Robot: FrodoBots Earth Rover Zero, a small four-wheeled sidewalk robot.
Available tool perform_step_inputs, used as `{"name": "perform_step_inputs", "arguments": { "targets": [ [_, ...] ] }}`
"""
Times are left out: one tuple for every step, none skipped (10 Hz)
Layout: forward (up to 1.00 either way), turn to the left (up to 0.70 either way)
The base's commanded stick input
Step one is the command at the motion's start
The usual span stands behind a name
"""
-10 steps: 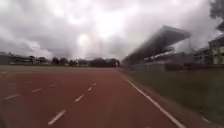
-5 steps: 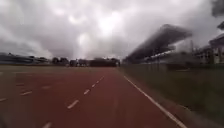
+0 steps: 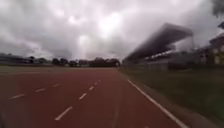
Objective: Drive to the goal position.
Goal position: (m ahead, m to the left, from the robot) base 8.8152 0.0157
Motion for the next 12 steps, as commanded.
{"name": "perform_step_inputs", "arguments": {
  "targets": [
    [0.70,0.00],
    [0.70,0.00],
    [0.70,0.00],
    [0.70,0.00],
    [0.70,-0.02],
    [0.70,-0.05],
    [0.70,-0.26],
    [0.70,-0.26],
    [0.70,-0.16],
    [0.70,-0.04],
    [0.70,0.00],
    [0.70,0.00]
  ]
}}
